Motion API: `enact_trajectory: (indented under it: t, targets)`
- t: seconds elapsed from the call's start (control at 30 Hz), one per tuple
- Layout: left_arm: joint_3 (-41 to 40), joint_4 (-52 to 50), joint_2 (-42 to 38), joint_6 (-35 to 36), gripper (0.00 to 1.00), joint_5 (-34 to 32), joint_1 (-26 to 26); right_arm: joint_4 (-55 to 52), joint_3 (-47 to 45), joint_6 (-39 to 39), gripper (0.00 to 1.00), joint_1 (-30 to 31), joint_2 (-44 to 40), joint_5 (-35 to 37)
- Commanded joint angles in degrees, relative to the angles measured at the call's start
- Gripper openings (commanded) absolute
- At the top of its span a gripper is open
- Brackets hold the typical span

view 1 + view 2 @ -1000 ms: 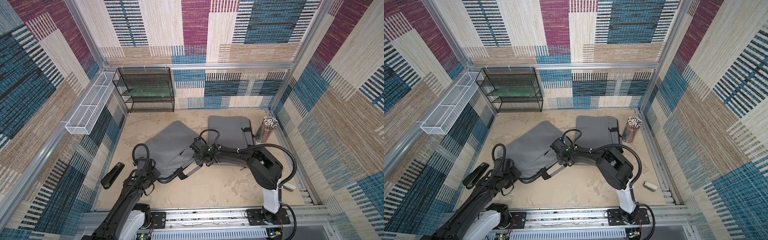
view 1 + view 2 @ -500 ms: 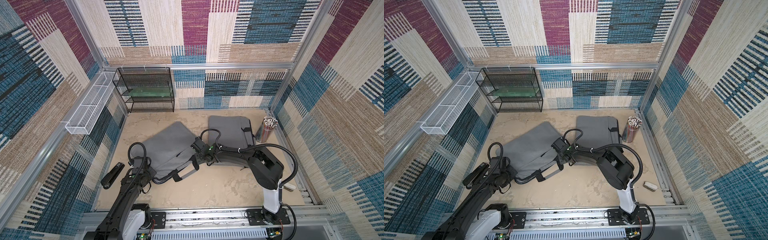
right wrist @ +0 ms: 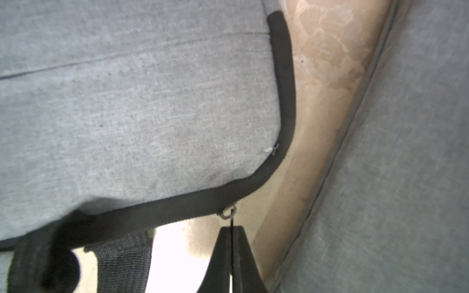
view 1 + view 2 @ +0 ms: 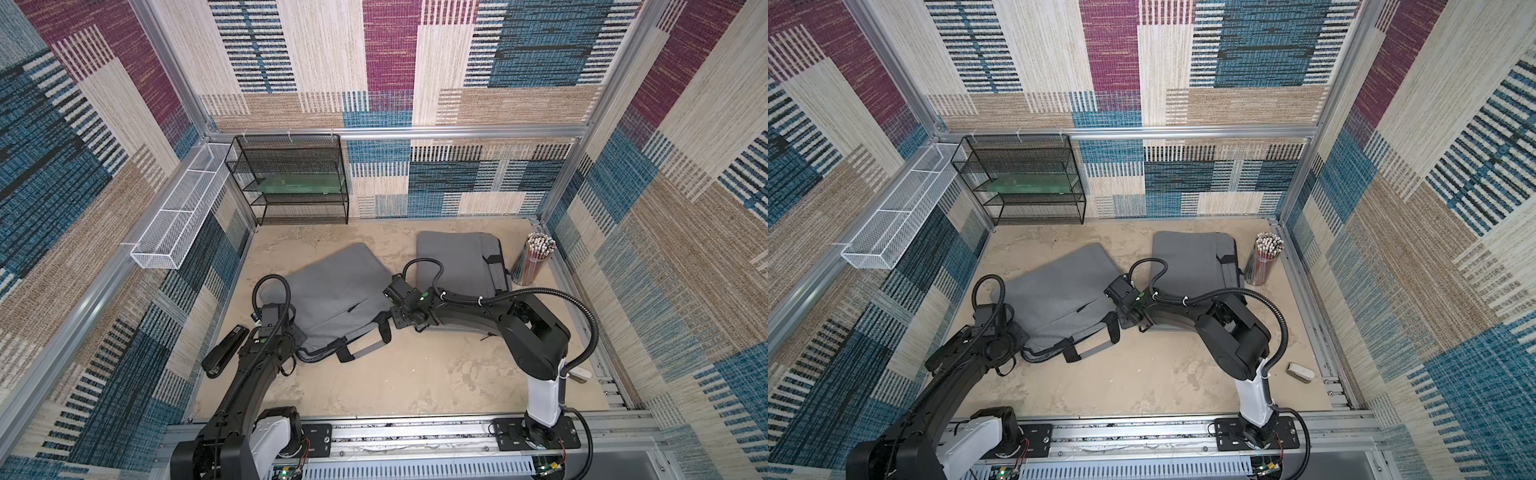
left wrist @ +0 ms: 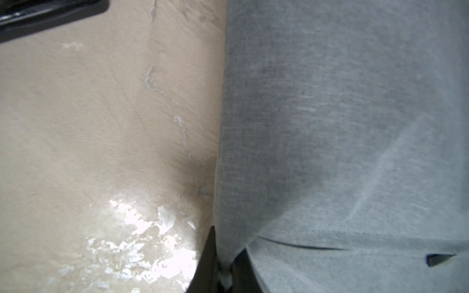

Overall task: Open the zippered laptop bag and take out the laptop
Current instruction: Unzip the zipper on the zippered laptop bag.

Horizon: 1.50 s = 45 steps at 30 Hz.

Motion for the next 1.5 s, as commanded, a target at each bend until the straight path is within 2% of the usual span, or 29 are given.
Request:
enact_trajectory:
  t: [0.0,0.17,0.27,0.4,0.53,0.77,1.03,1.23,1.47]
  targets:
    - [1.45,5.3,0.63,1.92,0.18,-2.21,0.34,0.13,-0.41,1.14,0.0,-0.01,-0.79,-0.75]
    - [2.76,4.29,-0.17,2.49,0.49,1.68,0.34,1.36,-0.91,1.28,0.0,0.0,-1.48,-2.83]
    - [4.05,3.52,-1.21,2.62,0.55,5.36,0.25,2.37,-1.5,1.2,0.0,-0.01,-2.09,-4.57]
    - [4.67,3.85,-2.07,1.67,0.57,10.88,-0.42,3.72,-2.23,1.3,0.0,0.07,-3.12,-6.69]
    - [4.9,4.57,-1.91,0.35,0.58,14.12,-4.21,5.52,-3.21,1.44,0.0,0.08,-4.2,-8.68]
    - [7.64,4.89,2.09,0.69,0.64,12.41,-15.19,7.14,-3.84,1.52,0.0,0.46,-4.82,-10.34]
    - [13.92,4.91,11.47,3.99,0.67,9.59,-26.17,8.1,-5.01,2.36,0.0,1.48,-4.96,-10.43]
    - [16.35,5.55,16.92,5.24,0.67,7.8,-31.56,9.12,-5.77,2.93,0.0,1.91,-5.09,-10.68]
    - [17.47,8.01,22.71,4.85,0.67,9.74,-35.41,9.96,-5.94,3.11,0.0,2.18,-4.73,-11.48]
